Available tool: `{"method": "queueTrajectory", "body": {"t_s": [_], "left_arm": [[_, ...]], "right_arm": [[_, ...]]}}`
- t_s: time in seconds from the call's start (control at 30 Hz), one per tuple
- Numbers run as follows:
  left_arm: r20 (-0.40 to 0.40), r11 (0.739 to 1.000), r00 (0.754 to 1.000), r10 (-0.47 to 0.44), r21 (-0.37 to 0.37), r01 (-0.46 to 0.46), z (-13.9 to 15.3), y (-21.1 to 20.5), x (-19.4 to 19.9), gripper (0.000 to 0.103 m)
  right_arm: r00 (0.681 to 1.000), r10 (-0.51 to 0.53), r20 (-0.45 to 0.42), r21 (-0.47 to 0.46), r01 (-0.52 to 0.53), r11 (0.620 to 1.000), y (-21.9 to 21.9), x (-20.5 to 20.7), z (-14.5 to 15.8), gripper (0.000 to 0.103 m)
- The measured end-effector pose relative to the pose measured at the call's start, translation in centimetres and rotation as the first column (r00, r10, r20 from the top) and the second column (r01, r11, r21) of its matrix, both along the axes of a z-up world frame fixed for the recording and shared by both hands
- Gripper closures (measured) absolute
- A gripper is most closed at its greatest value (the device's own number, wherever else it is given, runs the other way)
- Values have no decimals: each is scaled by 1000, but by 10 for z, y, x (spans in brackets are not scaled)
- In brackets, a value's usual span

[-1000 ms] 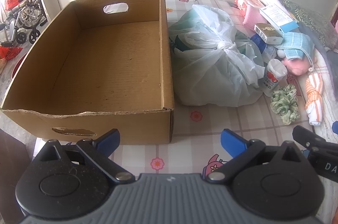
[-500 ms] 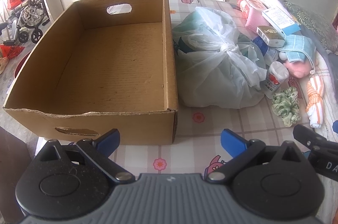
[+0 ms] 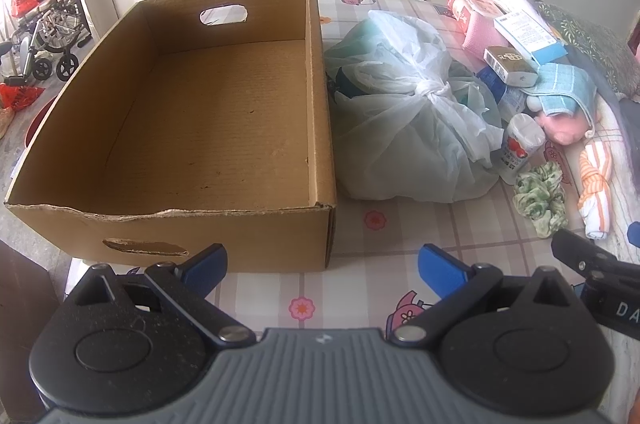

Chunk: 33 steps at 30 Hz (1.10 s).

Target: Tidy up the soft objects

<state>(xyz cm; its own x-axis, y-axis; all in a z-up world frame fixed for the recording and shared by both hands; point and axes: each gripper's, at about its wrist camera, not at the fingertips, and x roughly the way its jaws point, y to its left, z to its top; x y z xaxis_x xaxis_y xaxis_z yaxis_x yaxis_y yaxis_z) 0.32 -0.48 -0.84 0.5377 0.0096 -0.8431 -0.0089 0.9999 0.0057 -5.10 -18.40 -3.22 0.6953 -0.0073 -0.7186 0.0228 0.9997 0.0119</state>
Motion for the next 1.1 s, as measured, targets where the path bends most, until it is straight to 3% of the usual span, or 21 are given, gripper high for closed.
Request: {"method": "queueTrajectory", "body": {"t_s": [0.37, 0.63, 0.73, 0.9, 1.1], "left_arm": [[-6, 1000, 1000, -15, -3, 15, -1, -3, 0, 1], [66, 991, 989, -132, -15, 133, 20, -11, 1, 1], [119, 981, 974, -191, 1, 192, 43, -17, 6, 1], [195, 953, 933, -303, 42, 301, 92, -34, 25, 1], [273, 930, 889, -368, 120, 348, 129, -74, 89, 0]], "right_arm": [[1000, -3, 2, 1, 3, 1000, -1, 0, 0, 1], [997, -58, 58, 28, 56, 998, -21, -7, 5, 1], [989, -96, 110, 55, 90, 994, -37, -11, 12, 1], [954, -127, 270, 53, 117, 992, -68, -17, 34, 1], [915, -125, 382, 13, 130, 991, -110, 14, 68, 1]]}}
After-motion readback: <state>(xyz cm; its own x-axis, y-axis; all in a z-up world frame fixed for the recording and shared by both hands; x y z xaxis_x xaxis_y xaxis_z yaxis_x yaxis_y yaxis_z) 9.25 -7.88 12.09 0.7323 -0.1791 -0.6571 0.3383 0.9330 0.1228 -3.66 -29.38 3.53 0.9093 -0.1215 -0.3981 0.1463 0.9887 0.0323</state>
